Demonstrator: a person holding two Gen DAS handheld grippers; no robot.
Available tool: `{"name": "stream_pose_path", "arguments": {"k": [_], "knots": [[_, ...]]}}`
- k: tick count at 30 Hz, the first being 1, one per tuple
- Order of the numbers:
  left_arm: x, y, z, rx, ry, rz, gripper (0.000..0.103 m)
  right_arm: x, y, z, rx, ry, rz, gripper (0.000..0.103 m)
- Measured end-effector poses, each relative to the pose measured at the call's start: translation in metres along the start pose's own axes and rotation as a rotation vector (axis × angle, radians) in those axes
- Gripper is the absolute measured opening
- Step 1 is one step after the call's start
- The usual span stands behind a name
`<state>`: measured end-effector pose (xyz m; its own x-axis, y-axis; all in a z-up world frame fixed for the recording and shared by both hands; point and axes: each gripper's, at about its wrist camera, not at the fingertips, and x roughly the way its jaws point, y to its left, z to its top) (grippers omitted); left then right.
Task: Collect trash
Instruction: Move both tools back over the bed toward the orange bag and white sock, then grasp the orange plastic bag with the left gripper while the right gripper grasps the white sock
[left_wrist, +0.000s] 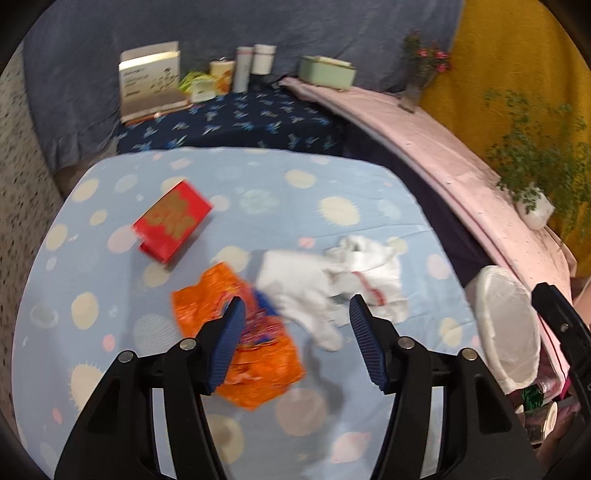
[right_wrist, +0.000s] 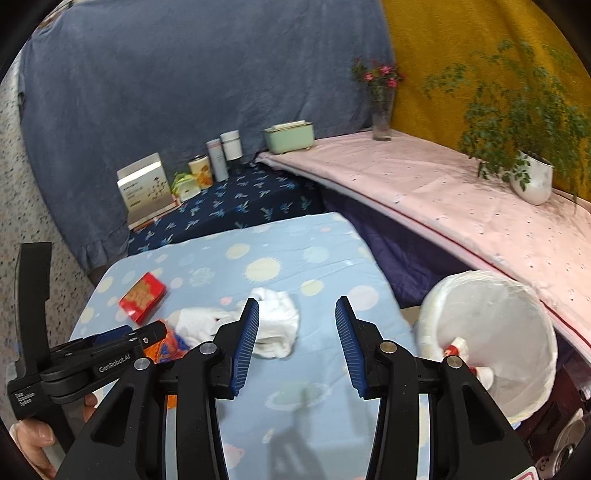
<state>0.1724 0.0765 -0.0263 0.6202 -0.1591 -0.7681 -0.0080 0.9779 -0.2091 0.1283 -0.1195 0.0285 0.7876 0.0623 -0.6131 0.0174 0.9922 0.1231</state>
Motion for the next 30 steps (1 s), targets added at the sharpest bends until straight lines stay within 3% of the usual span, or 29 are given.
{"name": "stream_pose_path", "arguments": {"k": [2, 7, 10, 21, 26, 30], "knots": [[0.005, 0.015, -0.004, -0.024, 0.017, 0.022, 0.066, 0.006, 0.01, -0.002, -0.014, 0.013, 0.013, 0.042], [0.012, 0.044, -0.013, -0.068, 0.039, 0.067, 0.068, 0.021, 0.036, -0.009, -0.042, 0.049, 0.04, 0.042], [0.018, 0.058, -0.017, -0.107, 0.065, 0.068, 0.076, 0.031, 0.047, -0.013, -0.057, 0.071, 0.052, 0.043], [0.048, 0.082, -0.031, -0.18, 0.165, 0.003, 0.076, 0.077, 0.088, -0.021, -0.112, 0.141, 0.078, 0.048], [0.056, 0.083, -0.033, -0.187, 0.166, -0.012, 0.073, 0.103, 0.1, -0.02, -0.128, 0.171, 0.09, 0.048], [0.06, 0.082, -0.029, -0.17, 0.171, -0.036, 0.054, 0.124, 0.104, -0.021, -0.127, 0.207, 0.098, 0.048]]}}
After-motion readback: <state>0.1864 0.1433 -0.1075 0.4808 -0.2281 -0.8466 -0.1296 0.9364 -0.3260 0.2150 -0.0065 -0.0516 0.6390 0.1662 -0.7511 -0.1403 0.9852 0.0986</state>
